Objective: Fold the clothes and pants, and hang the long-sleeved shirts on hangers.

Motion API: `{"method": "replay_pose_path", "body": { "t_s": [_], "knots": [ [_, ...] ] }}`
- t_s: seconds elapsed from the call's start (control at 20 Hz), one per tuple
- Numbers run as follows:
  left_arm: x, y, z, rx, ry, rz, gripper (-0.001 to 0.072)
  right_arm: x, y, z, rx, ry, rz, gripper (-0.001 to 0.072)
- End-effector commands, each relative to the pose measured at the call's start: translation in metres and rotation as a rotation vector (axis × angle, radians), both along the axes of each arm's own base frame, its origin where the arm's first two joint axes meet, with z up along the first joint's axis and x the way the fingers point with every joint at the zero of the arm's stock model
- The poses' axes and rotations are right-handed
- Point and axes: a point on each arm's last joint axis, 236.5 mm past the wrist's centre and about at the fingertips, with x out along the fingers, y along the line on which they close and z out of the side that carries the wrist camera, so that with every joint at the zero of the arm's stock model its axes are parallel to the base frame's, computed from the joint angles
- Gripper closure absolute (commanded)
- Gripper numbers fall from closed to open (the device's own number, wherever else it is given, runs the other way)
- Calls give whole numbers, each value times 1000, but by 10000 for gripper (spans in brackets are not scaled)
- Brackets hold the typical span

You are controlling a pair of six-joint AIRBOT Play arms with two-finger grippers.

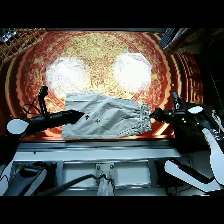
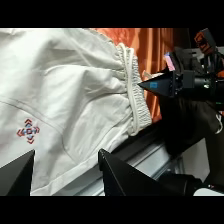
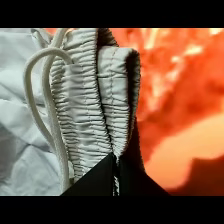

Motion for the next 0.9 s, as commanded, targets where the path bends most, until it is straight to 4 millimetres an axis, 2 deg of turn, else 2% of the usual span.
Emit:
{"method": "replay_pose_path", "body": {
  "t_s": [0.0, 0.1, 0.2, 0.25, 0.3, 0.4, 0.45, 0.6, 0.85],
  "knots": [
    [0, -1, 2, -12, 1, 2, 274, 5, 5, 3, 20, -18, -8, 696],
    [0, -2, 2, -12, 0, 1, 374, 4, 6, 6, 29, -11, -13, 696],
    [3, -4, 3, -10, -14, 8, 377, 5, 4, 11, 42, 22, -74, 696],
    [5, -7, 3, -9, -22, 14, 437, 6, 3, 16, 49, 29, -105, 697],
    [8, -11, 1, -13, -22, 19, 455, 8, 1, 24, 46, 26, -130, 697],
    [12, -26, -9, -29, 8, 21, 601, 13, -6, 43, 19, 8, -170, 697],
    [13, -37, -17, -48, 43, 22, 641, 14, -12, 53, -12, -2, -176, 697],
    [13, -83, -32, -116, 69, -5, 651, 10, -29, 75, -106, 15, -175, 697],
    [14, -181, -43, -157, 121, -138, 650, 17, -33, 110, -123, -1, -152, 697]
  ]
}}
